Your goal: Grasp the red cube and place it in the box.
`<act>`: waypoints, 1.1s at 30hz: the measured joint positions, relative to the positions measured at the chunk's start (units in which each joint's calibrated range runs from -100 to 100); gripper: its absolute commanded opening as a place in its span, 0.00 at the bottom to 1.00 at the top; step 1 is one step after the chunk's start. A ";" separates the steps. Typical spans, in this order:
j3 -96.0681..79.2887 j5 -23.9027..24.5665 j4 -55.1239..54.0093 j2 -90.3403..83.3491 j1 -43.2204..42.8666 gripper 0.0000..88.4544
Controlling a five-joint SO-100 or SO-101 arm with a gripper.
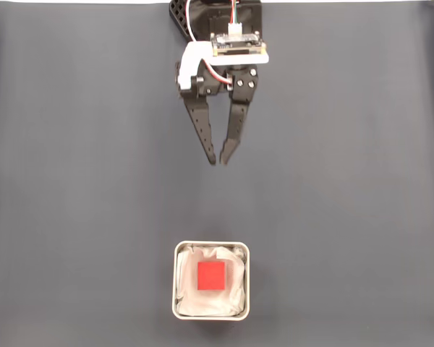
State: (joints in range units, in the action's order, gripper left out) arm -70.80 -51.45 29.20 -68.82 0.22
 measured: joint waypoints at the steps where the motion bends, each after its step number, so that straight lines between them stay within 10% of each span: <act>1: -2.98 -0.15 1.03 -2.87 0.00 0.00; 33: -28.57 3.37 44.95 -31.18 1.04 0.02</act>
State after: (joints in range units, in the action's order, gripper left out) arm -99.37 -48.08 74.14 -100.00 1.26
